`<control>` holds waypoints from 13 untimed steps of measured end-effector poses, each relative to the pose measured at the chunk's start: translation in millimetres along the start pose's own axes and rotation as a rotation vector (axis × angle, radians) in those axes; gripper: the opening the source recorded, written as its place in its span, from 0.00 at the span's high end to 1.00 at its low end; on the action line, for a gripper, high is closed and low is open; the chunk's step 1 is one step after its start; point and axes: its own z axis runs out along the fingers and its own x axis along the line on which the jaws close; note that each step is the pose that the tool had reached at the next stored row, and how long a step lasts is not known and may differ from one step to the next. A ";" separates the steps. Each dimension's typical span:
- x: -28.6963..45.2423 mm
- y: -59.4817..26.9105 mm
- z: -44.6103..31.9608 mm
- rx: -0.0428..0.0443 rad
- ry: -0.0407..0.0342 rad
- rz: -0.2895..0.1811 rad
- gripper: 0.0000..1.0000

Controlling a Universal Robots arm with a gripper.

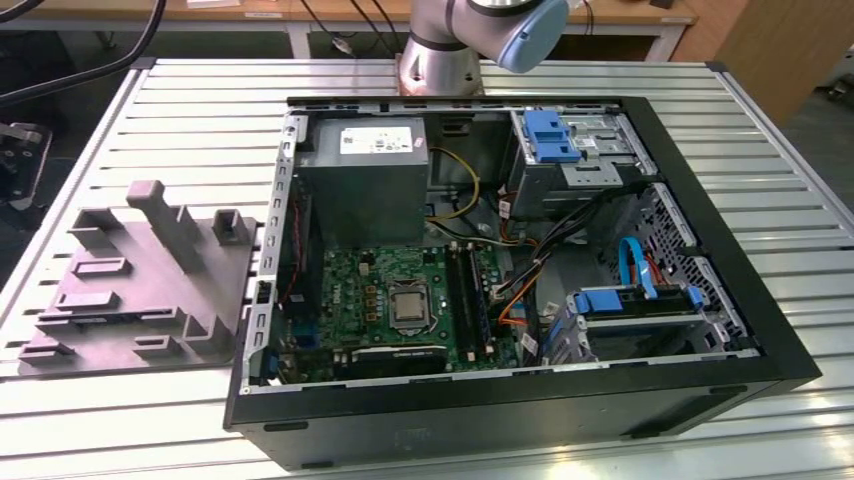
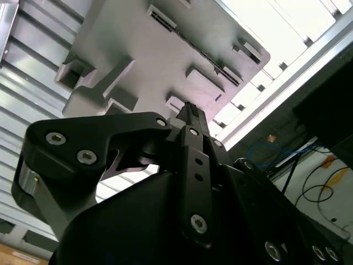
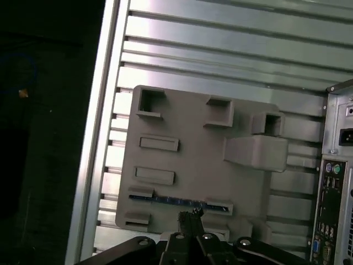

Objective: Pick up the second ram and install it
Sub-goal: 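Pick up the second ram and move it above second insertion slot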

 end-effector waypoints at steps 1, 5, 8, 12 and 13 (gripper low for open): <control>0.0 0.0 0.3 -0.0004 0.0008 -0.018 0.90; 0.1 -0.1 1.7 -0.0022 0.0040 -0.091 0.90; 0.1 -0.1 2.8 -0.0036 0.0063 -0.145 0.90; 0.1 -0.2 4.1 -0.0053 0.0096 -0.219 0.90; 0.1 -0.2 4.4 -0.0058 0.0104 -0.237 0.90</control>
